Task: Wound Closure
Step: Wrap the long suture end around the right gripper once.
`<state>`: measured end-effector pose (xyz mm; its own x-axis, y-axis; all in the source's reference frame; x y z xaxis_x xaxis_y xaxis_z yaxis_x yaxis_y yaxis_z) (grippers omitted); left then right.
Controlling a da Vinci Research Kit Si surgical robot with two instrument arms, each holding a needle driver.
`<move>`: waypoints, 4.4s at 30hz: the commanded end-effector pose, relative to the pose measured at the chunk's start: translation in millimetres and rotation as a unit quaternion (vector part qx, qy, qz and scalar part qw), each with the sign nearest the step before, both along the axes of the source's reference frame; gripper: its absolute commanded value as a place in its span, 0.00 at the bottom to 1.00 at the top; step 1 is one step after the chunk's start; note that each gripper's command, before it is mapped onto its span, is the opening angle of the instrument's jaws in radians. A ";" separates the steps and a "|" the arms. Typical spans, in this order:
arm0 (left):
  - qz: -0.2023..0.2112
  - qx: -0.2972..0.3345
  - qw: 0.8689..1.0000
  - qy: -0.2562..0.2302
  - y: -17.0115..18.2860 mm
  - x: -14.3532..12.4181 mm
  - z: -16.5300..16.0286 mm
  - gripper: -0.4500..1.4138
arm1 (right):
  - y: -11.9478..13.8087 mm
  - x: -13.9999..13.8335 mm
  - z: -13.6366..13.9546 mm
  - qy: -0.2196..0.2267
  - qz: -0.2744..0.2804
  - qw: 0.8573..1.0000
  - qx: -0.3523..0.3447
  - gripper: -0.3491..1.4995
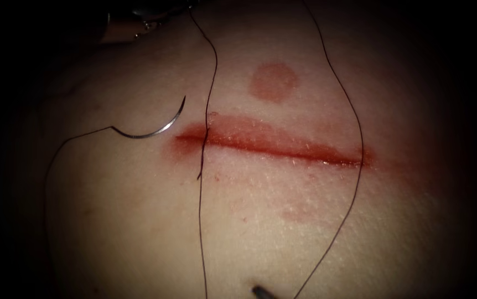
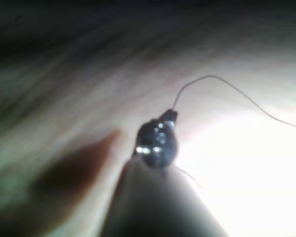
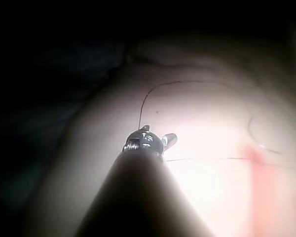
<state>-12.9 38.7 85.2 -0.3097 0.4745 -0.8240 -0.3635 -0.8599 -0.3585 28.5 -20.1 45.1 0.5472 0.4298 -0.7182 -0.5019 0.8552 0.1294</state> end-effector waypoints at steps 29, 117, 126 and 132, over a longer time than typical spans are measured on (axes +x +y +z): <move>0.016 0.006 0.993 -0.115 -2.6 -3.0 -9.0 0.05 | 18.7 1.5 12.8 0.174 -0.059 0.983 0.005 0.31; 0.016 -0.024 0.975 -0.220 -7.1 -3.6 -20.7 0.05 | 25.9 7.9 30.2 0.192 -0.055 0.976 0.085 0.64; 0.011 0.012 0.959 -0.281 -13.2 -2.4 -20.7 0.05 | 28.3 8.1 32.4 0.193 -0.032 0.978 0.070 0.63; 0.026 0.040 0.951 -0.305 -17.5 -2.1 -19.4 0.05 | 28.7 7.8 33.0 0.189 -0.020 0.980 0.062 0.63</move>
<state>-14.1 20.0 65.7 0.1895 0.5538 -0.8108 -0.0057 -0.8251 -0.5649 35.7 8.7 77.5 0.2710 0.5111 -0.8157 -0.3643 0.8388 0.4045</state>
